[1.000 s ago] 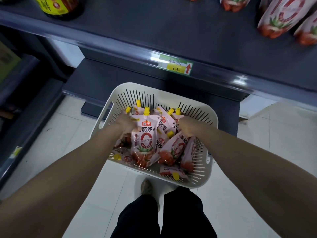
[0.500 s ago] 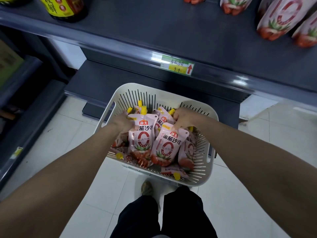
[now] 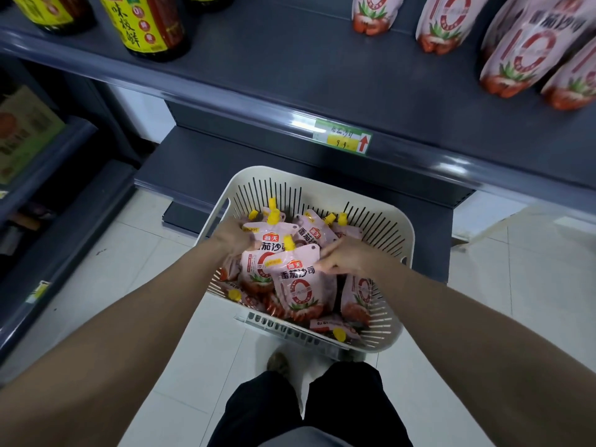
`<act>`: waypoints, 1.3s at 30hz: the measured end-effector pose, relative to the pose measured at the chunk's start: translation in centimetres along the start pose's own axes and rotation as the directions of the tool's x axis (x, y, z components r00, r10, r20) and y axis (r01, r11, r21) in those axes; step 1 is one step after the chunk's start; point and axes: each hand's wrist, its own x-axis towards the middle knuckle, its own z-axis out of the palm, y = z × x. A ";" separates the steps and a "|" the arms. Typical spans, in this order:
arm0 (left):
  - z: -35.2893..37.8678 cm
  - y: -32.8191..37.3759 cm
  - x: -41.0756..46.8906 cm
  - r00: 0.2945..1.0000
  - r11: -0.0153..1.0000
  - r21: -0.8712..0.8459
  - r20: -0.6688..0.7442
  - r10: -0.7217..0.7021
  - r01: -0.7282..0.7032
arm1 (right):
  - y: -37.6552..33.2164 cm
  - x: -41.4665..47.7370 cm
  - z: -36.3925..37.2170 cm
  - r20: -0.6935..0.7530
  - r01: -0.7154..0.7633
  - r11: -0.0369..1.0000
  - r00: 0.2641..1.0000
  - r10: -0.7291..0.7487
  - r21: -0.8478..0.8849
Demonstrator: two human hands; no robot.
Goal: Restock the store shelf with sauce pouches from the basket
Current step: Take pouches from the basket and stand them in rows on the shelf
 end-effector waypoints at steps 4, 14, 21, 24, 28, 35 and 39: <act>-1.0 0.3 -1.0 0.999 0.999 0.033 -0.016 0.030 -0.030 | -0.3 -1.0 2.9 0.023 0.067 0.964 0.998 -0.063 -0.259; -1.7 -0.6 -2.8 0.990 0.994 -0.053 -0.114 0.084 -0.090 | -1.9 -1.6 5.3 -0.031 0.117 0.906 0.989 -0.142 -0.406; -3.8 2.2 -4.2 0.981 0.938 -0.298 -0.124 0.149 -0.180 | -3.4 -4.8 -1.7 -0.246 0.261 0.962 0.930 -0.274 -0.085; -4.7 5.6 -5.5 0.964 0.918 -0.297 -0.117 0.237 -0.262 | -4.6 -7.3 -5.1 -0.409 0.397 0.915 0.848 -0.338 0.066; -5.7 11.8 -7.4 0.922 0.878 -0.282 -0.094 0.375 -0.386 | -6.7 -11.0 -10.2 -0.624 0.562 0.797 0.710 -0.328 0.220; -3.9 24.6 -10.9 0.789 0.729 -0.310 -0.159 0.594 -0.611 | -6.7 -17.9 -21.6 -0.828 0.683 0.697 0.508 -0.237 0.220; -0.8 31.0 -11.8 0.739 0.664 -0.351 -0.151 0.656 -0.660 | -4.4 -20.1 -27.5 -0.873 0.727 0.658 0.435 -0.220 0.196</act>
